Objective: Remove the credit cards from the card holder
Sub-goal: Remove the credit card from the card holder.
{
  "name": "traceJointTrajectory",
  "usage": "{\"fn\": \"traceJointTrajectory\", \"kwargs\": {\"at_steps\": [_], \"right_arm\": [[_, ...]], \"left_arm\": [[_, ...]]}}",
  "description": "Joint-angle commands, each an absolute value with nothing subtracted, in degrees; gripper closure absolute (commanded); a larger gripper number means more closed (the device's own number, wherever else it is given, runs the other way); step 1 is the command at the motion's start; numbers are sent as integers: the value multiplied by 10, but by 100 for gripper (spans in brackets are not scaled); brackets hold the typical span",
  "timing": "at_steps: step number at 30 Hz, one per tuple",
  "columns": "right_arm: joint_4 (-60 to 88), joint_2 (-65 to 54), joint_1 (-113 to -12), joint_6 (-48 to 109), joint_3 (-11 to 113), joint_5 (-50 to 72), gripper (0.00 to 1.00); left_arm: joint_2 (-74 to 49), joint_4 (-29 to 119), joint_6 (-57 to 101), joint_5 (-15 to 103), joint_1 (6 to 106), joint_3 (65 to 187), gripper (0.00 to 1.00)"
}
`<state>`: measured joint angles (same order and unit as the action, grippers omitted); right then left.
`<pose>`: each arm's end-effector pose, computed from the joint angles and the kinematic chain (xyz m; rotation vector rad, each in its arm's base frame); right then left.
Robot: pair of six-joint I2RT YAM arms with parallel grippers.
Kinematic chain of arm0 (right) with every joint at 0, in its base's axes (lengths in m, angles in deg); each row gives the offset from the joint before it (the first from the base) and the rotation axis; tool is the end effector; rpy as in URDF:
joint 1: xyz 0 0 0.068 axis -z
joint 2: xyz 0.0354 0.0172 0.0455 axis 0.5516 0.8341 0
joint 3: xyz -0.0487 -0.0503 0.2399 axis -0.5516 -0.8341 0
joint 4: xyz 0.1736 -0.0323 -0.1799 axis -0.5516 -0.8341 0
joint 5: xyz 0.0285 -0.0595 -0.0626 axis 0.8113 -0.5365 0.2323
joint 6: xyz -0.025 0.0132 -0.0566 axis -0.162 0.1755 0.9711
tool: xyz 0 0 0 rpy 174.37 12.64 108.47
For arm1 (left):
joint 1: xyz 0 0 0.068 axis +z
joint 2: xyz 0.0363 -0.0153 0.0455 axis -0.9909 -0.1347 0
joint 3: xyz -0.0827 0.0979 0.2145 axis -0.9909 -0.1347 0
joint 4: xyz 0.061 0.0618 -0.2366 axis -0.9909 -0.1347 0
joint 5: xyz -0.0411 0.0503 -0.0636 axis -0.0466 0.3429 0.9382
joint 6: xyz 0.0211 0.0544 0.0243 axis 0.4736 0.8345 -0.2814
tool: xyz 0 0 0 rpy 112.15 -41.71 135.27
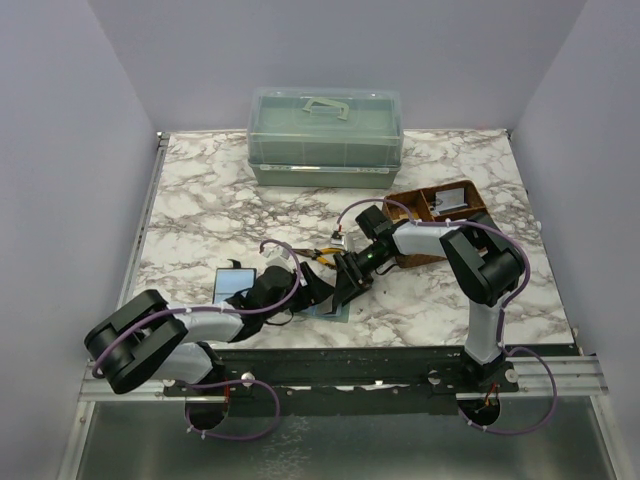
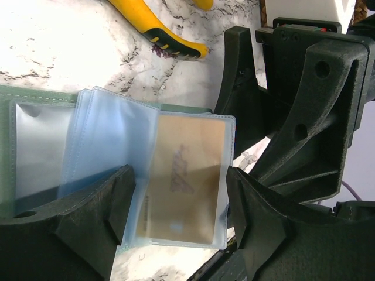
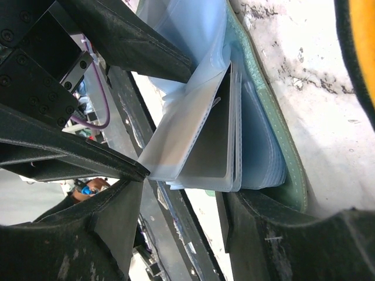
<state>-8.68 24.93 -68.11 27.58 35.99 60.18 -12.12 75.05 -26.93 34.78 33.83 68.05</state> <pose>0.2492 0.2216 0.0943 0.7656 -2.5217 -1.4571 0.1551 -0.1739 0.1105 -0.2579 2.2707 -1.0941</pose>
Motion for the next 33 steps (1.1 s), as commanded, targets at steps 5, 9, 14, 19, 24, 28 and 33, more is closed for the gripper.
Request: {"fn": "traceJointTrajectory", "kwargs": {"at_steps": [5,9,14,19,24,28,33], "right_arm": [[-42,282,-691,270,362,544,41],[-46,290,-691,271,369,535,41],[-46,291,-691,273,371,527,43],[-55,303,-691,275,385,530,46],[-55,308,-693,278,384,522,49],[-50,306,-698,273,383,532,55],[-51,301,-708,278,385,531,59]], "left_arm": [[-59,669,-250,424,324,638,24],[-3,655,-239,419,324,621,23],[23,617,-220,417,324,624,23],[2,593,-217,419,324,642,23],[2,609,-238,410,324,648,22],[22,608,-260,397,324,656,16],[25,560,-307,382,324,676,1]]}}
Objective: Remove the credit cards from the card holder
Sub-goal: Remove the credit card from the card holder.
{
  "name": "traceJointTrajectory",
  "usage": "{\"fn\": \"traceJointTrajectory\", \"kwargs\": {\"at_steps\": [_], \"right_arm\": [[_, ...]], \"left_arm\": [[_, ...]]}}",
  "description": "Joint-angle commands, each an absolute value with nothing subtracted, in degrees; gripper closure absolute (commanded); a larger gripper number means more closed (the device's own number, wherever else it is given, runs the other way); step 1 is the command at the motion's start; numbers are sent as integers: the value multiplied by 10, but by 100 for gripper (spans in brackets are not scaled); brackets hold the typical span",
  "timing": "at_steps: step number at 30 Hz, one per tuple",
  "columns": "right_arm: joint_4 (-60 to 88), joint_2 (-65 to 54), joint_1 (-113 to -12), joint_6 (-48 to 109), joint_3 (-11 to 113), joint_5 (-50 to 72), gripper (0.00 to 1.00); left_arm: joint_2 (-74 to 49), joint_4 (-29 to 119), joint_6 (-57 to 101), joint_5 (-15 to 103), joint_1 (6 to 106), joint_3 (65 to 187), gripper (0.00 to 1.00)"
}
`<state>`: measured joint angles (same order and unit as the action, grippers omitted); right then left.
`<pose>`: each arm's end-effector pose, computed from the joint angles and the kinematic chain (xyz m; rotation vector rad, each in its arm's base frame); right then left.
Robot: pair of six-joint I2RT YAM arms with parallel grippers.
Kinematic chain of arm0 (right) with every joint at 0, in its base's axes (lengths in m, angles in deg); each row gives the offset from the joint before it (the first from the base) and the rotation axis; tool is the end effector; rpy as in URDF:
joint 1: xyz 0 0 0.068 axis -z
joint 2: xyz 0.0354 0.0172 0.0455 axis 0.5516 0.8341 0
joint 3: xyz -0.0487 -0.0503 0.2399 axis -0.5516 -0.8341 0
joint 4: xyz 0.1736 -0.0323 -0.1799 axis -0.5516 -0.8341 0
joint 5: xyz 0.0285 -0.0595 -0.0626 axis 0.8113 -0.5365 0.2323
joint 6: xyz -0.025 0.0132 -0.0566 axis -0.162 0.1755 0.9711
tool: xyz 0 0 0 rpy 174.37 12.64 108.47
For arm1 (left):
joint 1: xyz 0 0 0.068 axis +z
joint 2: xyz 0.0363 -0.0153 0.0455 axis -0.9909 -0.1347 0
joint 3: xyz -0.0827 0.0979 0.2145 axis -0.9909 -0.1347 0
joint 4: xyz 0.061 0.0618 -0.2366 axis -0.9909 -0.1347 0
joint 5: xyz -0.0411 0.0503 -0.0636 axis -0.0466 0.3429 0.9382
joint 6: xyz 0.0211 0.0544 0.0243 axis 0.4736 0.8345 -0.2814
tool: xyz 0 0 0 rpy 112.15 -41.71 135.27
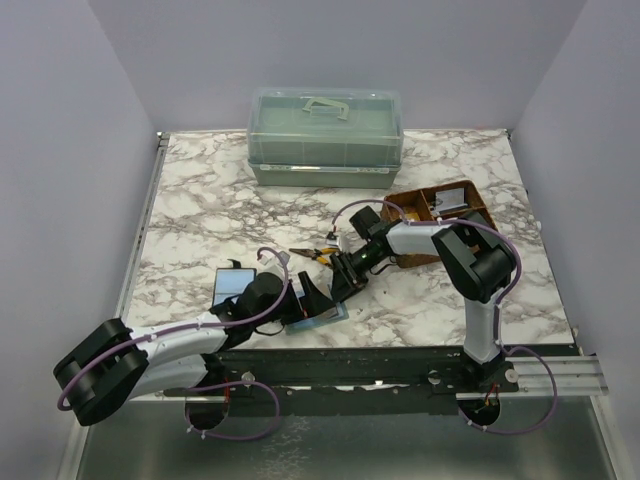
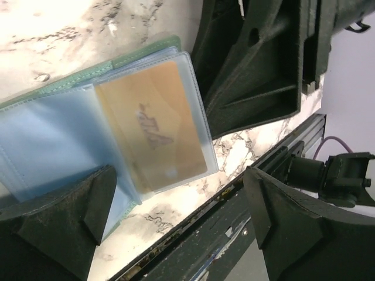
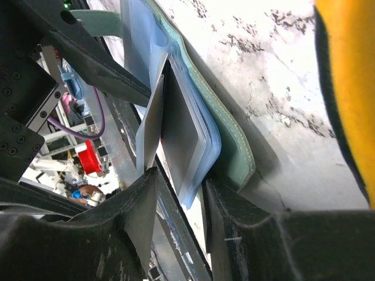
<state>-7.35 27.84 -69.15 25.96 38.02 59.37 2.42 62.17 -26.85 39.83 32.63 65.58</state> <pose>0.2534 0.2315 0.0862 0.7552 -2.5255 -1.4347 0.1325 -0.1615 0.1251 -0.1781 2.3326 -1.1682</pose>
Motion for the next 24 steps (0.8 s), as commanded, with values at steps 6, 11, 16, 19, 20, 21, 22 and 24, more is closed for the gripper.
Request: {"fn": "traceJointTrajectory", "kwargs": {"at_steps": [6,11,16,19,20,21,22,24], "right_arm": [[-53,296,-713,284,389,528,57],[-55,295,-714,288,390,531,50],[-57,298,-714,290,392,540,48],[-59,301,-713,294,393,550,46],[-60,301,-714,294,394,554,45],[-61,302,-714,295,394,556,45],[-61,302,-714,296,394,557,45],[-61,301,-714,297,394,559,45]], "left_arm": [[0,395,-323,333,324,741,2],[-14,359,-318,319,324,768,10],[-33,353,-298,319,317,800,12],[-54,336,-301,316,305,830,12],[-62,327,-302,315,299,843,12],[-71,308,-309,305,292,858,12],[-81,285,-313,297,286,875,12],[-102,238,-317,278,276,904,14]]}}
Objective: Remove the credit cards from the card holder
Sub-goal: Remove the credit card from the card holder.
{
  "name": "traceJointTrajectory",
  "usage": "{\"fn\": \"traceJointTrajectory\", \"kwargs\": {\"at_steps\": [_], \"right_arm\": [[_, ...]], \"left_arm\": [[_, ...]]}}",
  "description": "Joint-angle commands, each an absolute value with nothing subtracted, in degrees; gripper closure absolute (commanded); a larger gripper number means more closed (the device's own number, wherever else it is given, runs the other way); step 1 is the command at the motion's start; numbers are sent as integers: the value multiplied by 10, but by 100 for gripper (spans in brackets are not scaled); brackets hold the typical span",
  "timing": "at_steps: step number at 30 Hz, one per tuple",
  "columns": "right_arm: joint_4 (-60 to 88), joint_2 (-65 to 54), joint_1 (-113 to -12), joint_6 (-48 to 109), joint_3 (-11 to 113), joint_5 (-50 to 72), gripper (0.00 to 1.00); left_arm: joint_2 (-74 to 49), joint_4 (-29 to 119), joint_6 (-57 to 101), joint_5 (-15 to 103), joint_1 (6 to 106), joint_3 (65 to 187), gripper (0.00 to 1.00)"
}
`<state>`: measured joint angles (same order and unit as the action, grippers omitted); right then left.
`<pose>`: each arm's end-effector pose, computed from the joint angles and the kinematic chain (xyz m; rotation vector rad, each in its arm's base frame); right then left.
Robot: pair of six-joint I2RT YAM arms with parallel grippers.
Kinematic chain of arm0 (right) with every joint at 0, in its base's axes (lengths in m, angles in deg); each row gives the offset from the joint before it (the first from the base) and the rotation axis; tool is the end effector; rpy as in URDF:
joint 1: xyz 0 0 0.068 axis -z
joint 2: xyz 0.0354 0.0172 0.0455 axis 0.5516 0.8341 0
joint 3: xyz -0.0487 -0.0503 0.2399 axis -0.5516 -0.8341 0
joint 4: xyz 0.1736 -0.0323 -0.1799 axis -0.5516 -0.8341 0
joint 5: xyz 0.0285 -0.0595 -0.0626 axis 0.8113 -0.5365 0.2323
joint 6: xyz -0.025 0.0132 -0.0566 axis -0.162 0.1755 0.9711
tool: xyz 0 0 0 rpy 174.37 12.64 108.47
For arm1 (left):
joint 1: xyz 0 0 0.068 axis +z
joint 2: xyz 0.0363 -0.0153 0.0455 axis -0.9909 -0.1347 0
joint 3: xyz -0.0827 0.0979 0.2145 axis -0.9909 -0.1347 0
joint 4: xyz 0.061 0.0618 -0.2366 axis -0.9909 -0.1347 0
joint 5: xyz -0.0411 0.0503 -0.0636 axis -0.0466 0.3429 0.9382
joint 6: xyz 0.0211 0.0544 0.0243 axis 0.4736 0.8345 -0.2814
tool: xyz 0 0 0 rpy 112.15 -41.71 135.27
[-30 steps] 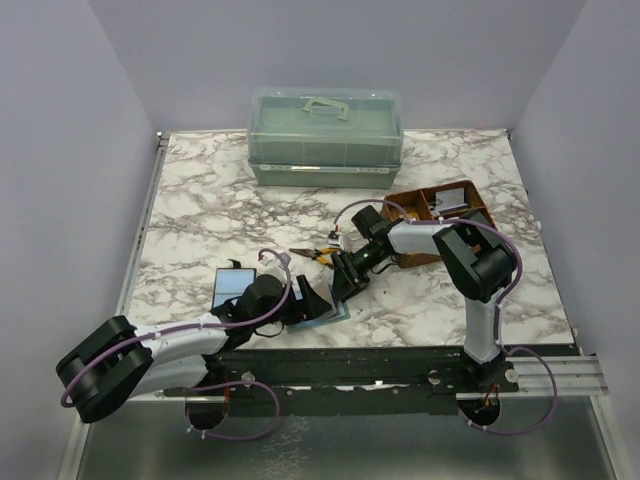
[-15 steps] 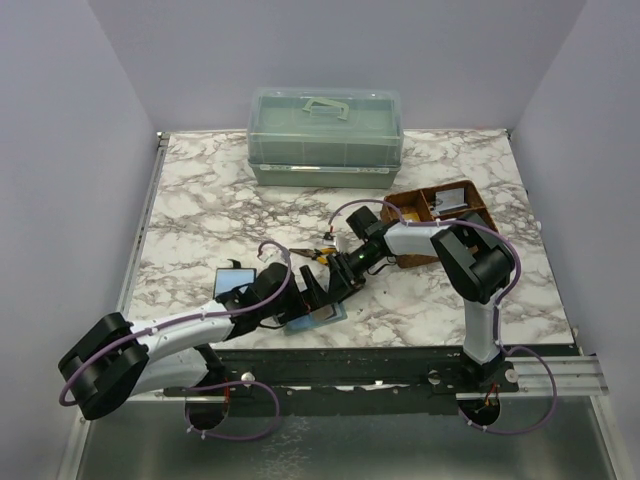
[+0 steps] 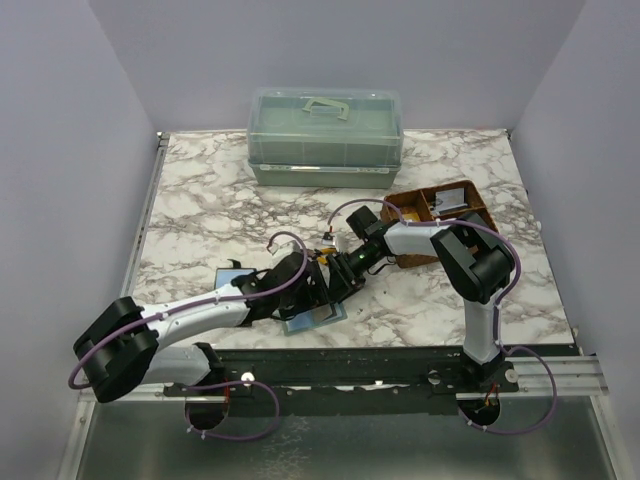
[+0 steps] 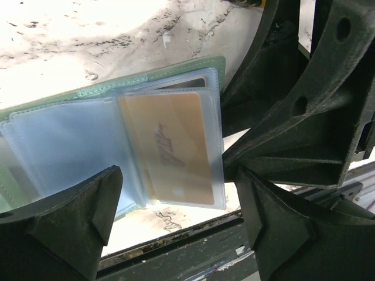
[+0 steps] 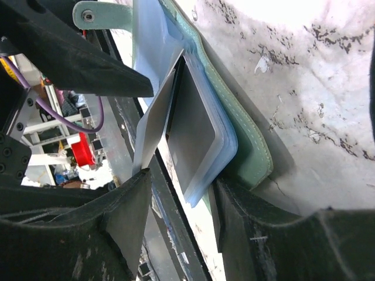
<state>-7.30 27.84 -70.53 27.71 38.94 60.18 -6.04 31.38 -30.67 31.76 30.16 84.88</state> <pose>0.2506 0.2401 0.0904 0.8378 -2.4961 -1.4639 0.1477 -0.1846 0.1473 -0.3174 2.5913 -0.7738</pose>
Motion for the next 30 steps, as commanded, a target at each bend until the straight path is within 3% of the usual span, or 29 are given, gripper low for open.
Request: {"fn": "traceJointTrajectory", "kwargs": {"at_steps": [1,10,18,30], "right_arm": [[-61,301,-714,296,394,560,45],[-60,299,-714,295,394,569,46],[-56,296,-714,292,392,589,47],[-53,294,-714,297,392,608,47]], "left_arm": [[-113,219,-319,269,272,914,15],[-173,163,-311,260,250,956,24],[-146,130,-307,249,248,966,50],[-93,84,-311,232,248,952,56]]}}
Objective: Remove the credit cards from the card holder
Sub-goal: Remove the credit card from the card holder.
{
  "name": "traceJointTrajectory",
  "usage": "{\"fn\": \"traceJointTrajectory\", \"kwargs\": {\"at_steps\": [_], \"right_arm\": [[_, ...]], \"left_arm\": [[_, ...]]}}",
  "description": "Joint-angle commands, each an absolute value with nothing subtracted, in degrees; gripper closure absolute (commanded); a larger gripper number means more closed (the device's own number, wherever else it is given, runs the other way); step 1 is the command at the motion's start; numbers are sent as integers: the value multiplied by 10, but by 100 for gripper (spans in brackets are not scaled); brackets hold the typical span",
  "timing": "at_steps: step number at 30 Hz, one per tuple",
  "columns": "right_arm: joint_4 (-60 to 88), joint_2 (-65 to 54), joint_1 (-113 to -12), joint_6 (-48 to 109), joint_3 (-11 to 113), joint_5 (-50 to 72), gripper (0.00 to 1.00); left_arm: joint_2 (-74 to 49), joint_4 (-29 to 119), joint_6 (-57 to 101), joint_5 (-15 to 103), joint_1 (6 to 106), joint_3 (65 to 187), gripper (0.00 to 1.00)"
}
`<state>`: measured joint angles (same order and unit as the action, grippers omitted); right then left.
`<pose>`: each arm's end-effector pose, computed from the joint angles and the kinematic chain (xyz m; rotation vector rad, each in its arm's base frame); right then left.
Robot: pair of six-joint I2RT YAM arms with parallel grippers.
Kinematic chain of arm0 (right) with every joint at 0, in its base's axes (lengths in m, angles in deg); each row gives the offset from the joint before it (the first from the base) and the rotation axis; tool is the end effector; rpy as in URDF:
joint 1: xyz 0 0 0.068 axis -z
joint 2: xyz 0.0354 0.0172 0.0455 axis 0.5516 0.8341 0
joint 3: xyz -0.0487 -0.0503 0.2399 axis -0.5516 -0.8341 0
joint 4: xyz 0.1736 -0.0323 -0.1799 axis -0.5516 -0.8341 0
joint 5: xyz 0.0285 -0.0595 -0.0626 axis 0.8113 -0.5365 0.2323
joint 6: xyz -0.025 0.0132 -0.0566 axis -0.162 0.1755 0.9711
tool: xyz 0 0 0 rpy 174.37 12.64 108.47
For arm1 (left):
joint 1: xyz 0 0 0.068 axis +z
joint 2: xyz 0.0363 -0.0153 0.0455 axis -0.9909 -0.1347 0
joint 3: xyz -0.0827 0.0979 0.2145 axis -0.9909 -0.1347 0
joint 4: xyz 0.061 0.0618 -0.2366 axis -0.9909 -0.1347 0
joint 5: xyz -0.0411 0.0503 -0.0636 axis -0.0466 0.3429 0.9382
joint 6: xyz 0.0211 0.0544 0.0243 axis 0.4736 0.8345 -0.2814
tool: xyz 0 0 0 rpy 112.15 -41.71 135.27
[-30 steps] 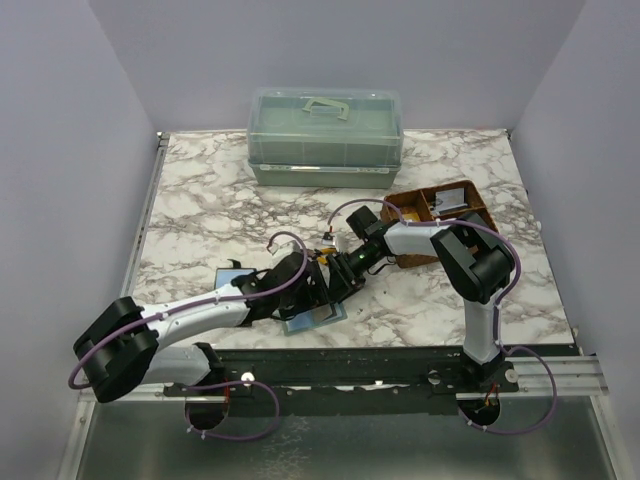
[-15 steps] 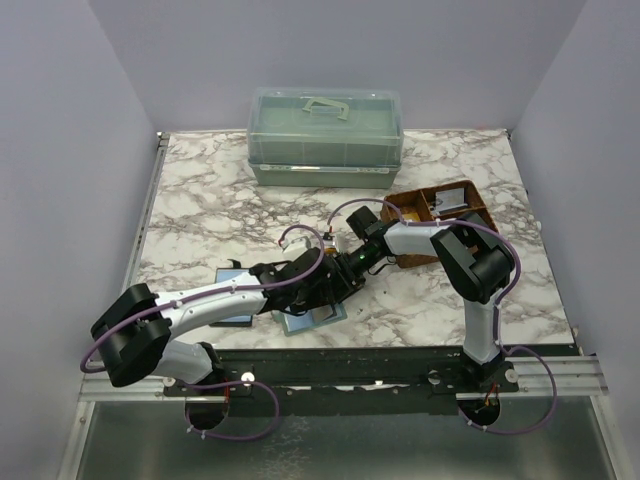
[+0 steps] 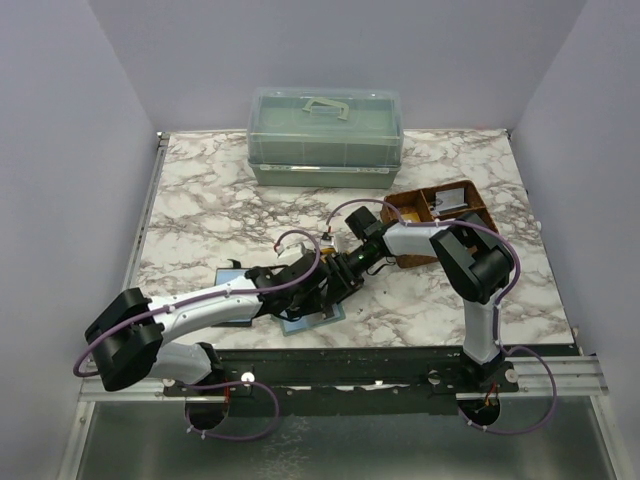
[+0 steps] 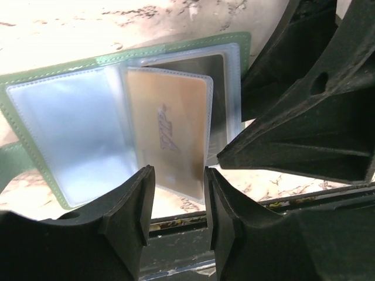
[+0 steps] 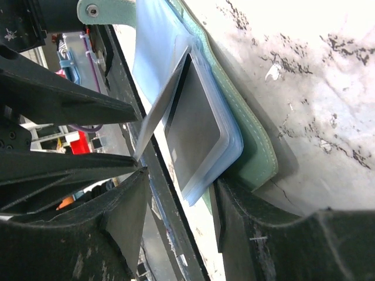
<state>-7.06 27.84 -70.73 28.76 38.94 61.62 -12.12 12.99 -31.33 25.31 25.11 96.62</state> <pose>0.2494 0.2416 0.0915 0.8682 -2.4669 -1.4965 0.1409 -0.2024 0.1627 -0.2536 2.7050 -0.4704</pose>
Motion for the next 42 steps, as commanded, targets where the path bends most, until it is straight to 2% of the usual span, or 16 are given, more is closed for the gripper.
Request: {"fn": "traceJointTrajectory", "kwargs": {"at_steps": [1,13,22,28,34,42], "right_arm": [[-53,293,-714,297,391,610,47],[-59,297,-714,308,394,587,47],[-68,240,-714,362,398,506,47],[-72,235,-714,364,401,511,48],[-76,239,-714,364,402,523,48],[-80,238,-714,385,404,536,48]], "left_arm": [[-88,82,-312,231,248,951,56],[-48,61,-318,216,249,937,58],[-33,62,-320,214,249,919,59],[8,66,-329,199,253,891,66],[63,151,-320,216,262,834,62],[123,231,-350,235,295,766,65]]}}
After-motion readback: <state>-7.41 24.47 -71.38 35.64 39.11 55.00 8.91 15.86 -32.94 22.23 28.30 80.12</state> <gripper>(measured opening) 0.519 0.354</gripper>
